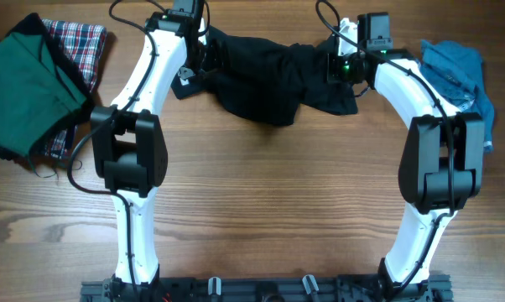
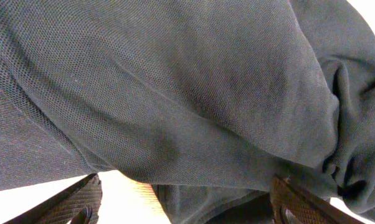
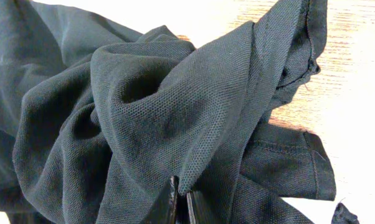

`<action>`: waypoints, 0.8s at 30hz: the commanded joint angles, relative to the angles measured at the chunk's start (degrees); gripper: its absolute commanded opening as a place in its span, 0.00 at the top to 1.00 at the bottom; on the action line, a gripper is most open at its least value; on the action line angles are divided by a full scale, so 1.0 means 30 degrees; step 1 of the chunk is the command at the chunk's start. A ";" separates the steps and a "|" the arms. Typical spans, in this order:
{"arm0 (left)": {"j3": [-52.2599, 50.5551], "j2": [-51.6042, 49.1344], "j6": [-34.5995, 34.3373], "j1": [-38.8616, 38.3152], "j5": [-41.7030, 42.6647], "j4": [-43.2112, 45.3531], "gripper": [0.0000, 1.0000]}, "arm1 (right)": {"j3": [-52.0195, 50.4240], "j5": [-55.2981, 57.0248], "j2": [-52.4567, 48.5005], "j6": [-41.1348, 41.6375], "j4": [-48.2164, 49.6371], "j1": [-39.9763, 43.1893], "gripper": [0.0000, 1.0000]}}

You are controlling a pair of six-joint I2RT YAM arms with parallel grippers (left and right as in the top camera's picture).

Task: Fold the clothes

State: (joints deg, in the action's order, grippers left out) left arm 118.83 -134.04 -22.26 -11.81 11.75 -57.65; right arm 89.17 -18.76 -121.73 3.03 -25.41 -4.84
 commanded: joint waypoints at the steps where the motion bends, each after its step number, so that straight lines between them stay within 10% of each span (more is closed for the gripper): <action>1: 0.0087 -0.0219 -0.0240 0.0342 -0.0321 0.0036 0.15 | 0.0816 0.0328 -0.0044 0.0197 -0.0554 -0.0044 0.96; 21: 0.0087 -0.0219 -0.0226 0.1246 -0.0321 -0.0823 0.18 | 0.2441 0.1188 0.4750 0.0051 -0.1661 0.4306 0.95; 24: 0.0087 -0.0219 -0.0226 0.1246 -0.0313 -0.0962 0.18 | 0.2441 0.0022 0.4750 0.0233 -0.2994 0.4357 0.62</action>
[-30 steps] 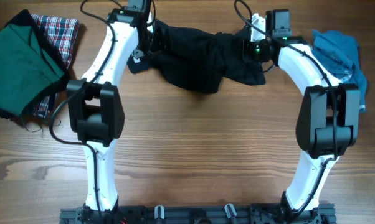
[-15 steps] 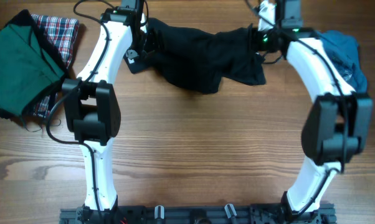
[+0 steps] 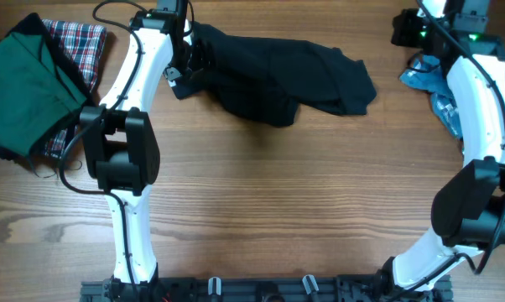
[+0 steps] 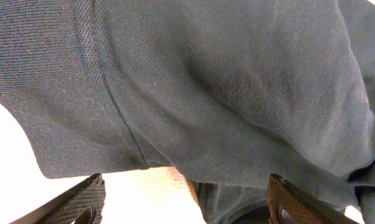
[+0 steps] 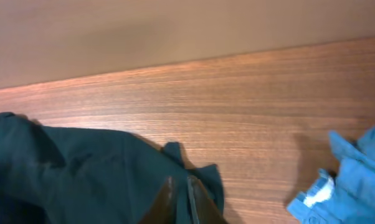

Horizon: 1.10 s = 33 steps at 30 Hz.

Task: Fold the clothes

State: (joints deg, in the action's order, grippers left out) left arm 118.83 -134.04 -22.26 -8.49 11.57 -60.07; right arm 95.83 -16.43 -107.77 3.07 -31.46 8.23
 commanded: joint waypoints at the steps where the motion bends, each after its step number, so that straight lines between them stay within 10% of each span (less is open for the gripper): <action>1: 0.0095 -0.0219 -0.0226 0.0138 -0.0248 -0.0284 0.18 | 0.0211 -0.1348 0.0095 0.0554 -0.1727 -0.0007 0.42; 9: 0.0095 0.0328 0.2368 0.0138 0.1603 -0.1552 0.22 | -0.1042 -0.3759 0.0095 -0.0189 -0.6360 0.0000 0.10; 21: 0.0095 0.4342 0.2943 -0.0044 0.1829 -0.1071 0.23 | -0.5581 -0.4524 0.0095 -0.0503 -0.3045 -0.0007 0.09; 33: 0.0095 0.4320 0.3300 -0.0102 0.1821 -0.0831 0.24 | -0.8677 0.3359 -0.0102 -0.1523 0.2208 -0.3060 0.15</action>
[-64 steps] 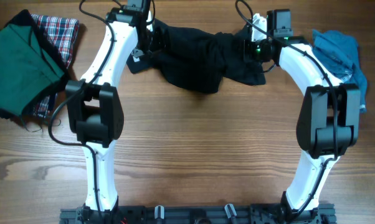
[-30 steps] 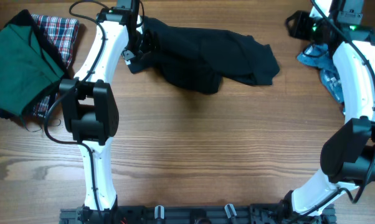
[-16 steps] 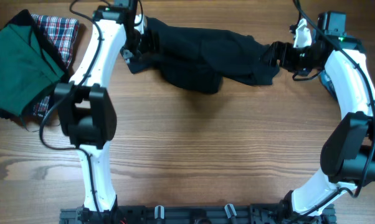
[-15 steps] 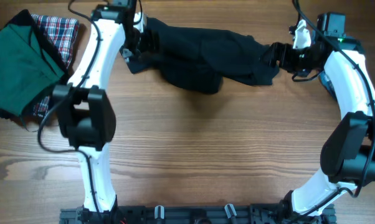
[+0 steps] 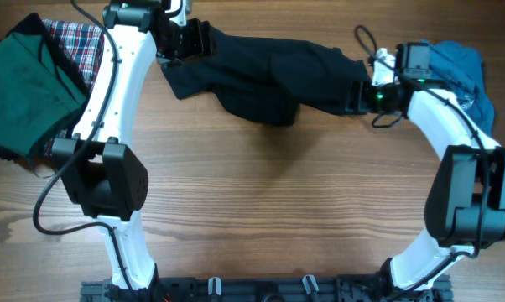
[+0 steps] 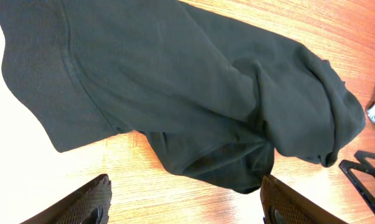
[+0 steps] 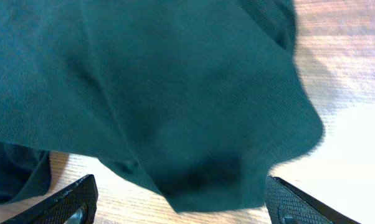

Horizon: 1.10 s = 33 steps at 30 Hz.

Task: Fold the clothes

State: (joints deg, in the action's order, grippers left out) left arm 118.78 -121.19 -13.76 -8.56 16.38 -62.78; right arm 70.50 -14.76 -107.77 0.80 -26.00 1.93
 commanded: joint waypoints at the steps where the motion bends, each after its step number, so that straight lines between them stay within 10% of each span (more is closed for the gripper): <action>1: 0.0109 0.0036 0.0466 -0.0080 0.0219 0.0073 0.24 | -0.0233 0.3337 -0.0189 -0.0758 0.0437 -0.1224 0.17; 11: 0.0109 0.0036 0.0466 -0.0080 0.0168 0.0073 0.25 | -0.0240 0.6870 -0.1275 -0.0758 0.0969 -0.1821 0.52; 16: 0.0109 0.0022 0.0466 -0.0080 0.0168 0.0066 0.25 | -0.0175 0.7140 -0.1275 -0.0678 0.1770 -0.1821 0.94; 33: 0.0102 -0.0015 0.0466 -0.0080 0.0168 -0.0022 0.27 | 0.9304 0.6892 -0.1253 -0.0204 -0.2091 -0.0087 0.96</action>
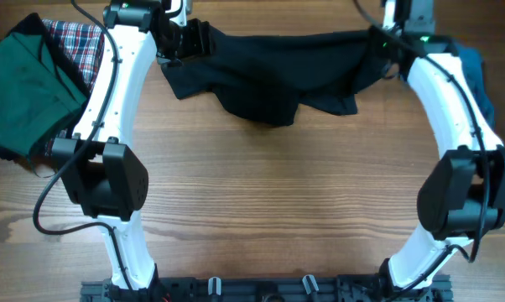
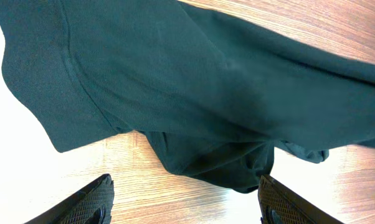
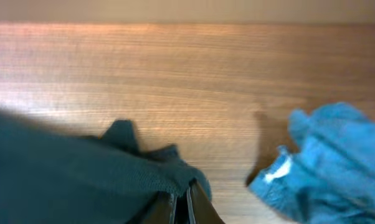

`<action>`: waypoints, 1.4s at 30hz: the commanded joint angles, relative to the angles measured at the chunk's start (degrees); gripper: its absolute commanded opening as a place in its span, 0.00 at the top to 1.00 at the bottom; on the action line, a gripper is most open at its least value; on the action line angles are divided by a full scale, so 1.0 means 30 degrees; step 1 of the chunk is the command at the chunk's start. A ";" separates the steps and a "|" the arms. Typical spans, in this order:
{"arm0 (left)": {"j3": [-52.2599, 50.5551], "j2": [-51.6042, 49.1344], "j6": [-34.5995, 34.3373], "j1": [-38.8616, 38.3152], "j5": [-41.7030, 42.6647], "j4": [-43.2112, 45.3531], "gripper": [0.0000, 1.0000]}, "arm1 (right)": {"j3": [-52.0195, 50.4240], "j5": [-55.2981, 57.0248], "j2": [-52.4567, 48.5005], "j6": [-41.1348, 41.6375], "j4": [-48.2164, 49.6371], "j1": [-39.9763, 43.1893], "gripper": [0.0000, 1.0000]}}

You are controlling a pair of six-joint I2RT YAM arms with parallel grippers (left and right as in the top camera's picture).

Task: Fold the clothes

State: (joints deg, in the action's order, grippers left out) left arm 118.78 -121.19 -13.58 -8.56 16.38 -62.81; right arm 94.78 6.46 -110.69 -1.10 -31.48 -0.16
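Note:
A black garment (image 1: 273,71) lies stretched along the far side of the table. Its right edge is raised and taut, and a lobe hangs toward the middle. My right gripper (image 1: 387,38) is shut on that right edge; in the right wrist view the dark cloth (image 3: 81,177) is pinched at the closed fingertips of the right gripper (image 3: 182,202). My left gripper (image 1: 185,39) hovers open over the garment's left part (image 2: 144,81). Its fingers (image 2: 91,200) stand wide apart, with only bare wood between them.
A green garment (image 1: 22,88) lies on a plaid one (image 1: 83,40) at the far left. A blue garment (image 1: 479,80) is bunched at the far right, just beside my right gripper, and also shows in the right wrist view (image 3: 324,158). The wooden table (image 1: 269,193) stretches toward the front.
My right gripper was open, low at the garment's right end. Now it is shut on that edge, higher and farther back, and the cloth is pulled taut. The left arm has not moved.
At first my right gripper was shut on bunched black cloth and the left stood open close over it. Then the right was up at the far right, the garment's end lying farther right. Then it was open at that end, the left raised. Now it holds the edge.

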 commanded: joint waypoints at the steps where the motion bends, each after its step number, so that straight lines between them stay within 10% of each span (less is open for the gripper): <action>1: 0.0102 -0.0015 0.0408 -0.0080 0.0168 -0.0015 0.27 | 0.1362 -0.0255 -0.0277 0.0430 -0.0299 0.0816 0.96; 9: 0.0102 -0.0015 0.0408 -0.0080 0.0168 -0.0022 0.27 | 0.1508 -0.3198 -0.0277 0.0947 -0.1020 0.3111 0.95; 11: 0.0102 -0.0015 0.0408 -0.0080 0.0168 -0.0058 0.27 | 0.1508 -0.3191 -0.0277 0.1559 -0.1501 0.3118 0.33; 13: 0.0102 -0.0015 0.0415 -0.0080 0.0160 -0.0175 0.27 | 0.1515 -0.3555 -0.0277 0.2273 -0.1843 0.3118 0.01; 25: -0.0714 -0.0029 0.1217 -0.0933 0.0255 -0.2594 0.26 | 0.1508 -1.0907 -0.0277 0.2222 -0.5384 0.3111 0.00; 34: -0.8415 -0.0036 -0.5464 -0.1392 0.2535 0.7096 0.29 | 0.1508 -1.1242 -0.0277 0.1625 -0.5370 0.3118 0.01; 42: -0.9610 -0.0073 -0.6666 -0.1814 0.1158 0.8808 0.35 | 0.1494 -1.1242 -0.0277 0.1377 -0.5384 0.3118 0.01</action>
State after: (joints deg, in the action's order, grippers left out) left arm 91.77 -121.25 -30.89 -13.45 22.00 -36.38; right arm 98.00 -25.93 -110.69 4.43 -47.59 9.43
